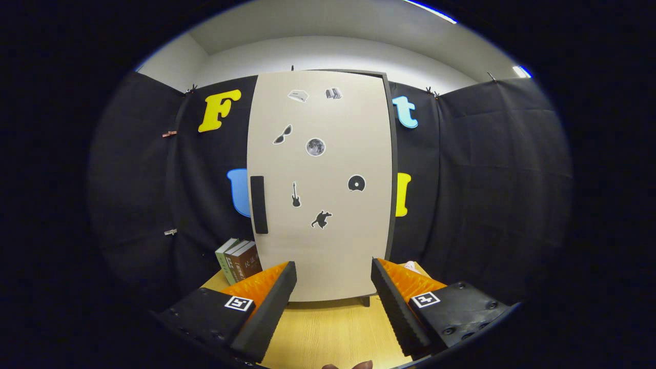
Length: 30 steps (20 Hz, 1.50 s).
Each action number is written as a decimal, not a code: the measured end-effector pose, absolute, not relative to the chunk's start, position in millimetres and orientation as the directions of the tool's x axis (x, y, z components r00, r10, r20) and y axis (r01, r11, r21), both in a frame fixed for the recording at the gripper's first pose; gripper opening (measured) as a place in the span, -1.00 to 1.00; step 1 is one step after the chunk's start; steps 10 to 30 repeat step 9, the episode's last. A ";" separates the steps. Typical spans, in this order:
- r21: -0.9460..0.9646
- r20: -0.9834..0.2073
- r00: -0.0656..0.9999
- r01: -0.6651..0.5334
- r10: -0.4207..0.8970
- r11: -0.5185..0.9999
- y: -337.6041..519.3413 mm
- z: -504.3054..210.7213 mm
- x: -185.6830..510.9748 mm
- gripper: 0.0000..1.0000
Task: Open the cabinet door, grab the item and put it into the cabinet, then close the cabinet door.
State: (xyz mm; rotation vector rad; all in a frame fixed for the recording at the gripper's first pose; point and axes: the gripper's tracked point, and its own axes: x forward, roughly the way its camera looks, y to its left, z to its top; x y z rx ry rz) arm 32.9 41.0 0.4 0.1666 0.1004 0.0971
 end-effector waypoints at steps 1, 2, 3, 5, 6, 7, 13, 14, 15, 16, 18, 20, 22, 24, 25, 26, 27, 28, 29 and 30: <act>0.171 -0.091 0.990 -0.088 0.105 0.981 41.1 -0.4 32.3 0.92; 0.172 -0.092 0.990 -0.089 0.106 0.981 40.8 -0.3 31.8 0.92; 0.171 -0.093 0.990 -0.088 0.105 0.981 40.8 -1.0 31.7 0.92; 0.168 -0.092 0.990 -0.088 0.105 0.982 40.4 -1.0 31.2 0.92; 0.167 -0.094 0.990 -0.089 0.106 0.982 40.0 -1.7 30.7 0.92; 0.166 -0.095 0.990 -0.088 0.105 0.982 39.4 -3.0 30.5 0.92; 0.167 -0.096 0.990 -0.086 0.103 0.982 38.4 -3.2 30.0 0.92; 0.167 -0.096 0.990 -0.086 0.103 0.982 38.4 -3.2 30.0 0.92; 0.167 -0.096 0.990 -0.086 0.103 0.982 38.4 -3.2 30.0 0.92; 0.167 -0.096 0.990 -0.086 0.103 0.982 38.4 -3.2 30.0 0.92; 0.167 -0.096 0.990 -0.086 0.103 0.982 38.4 -3.2 30.0 0.92; 0.167 -0.096 0.990 -0.086 0.103 0.982 38.4 -3.2 30.0 0.92; 0.167 -0.096 0.990 -0.086 0.103 0.982 38.4 -3.2 30.0 0.92; 0.167 -0.096 0.990 -0.086 0.103 0.982 38.4 -3.2 30.0 0.92; 0.167 -0.096 0.990 -0.086 0.103 0.982 38.4 -3.2 30.0 0.92; 0.167 -0.096 0.990 -0.086 0.103 0.982 38.4 -3.2 30.0 0.92; 0.167 -0.096 0.990 -0.086 0.103 0.982 38.4 -3.2 30.0 0.92; 0.167 -0.096 0.990 -0.086 0.103 0.982 38.4 -3.2 30.0 0.92; 0.167 -0.096 0.990 -0.086 0.103 0.982 38.4 -3.2 30.0 0.92; 0.167 -0.096 0.990 -0.086 0.103 0.982 38.4 -3.2 30.0 0.92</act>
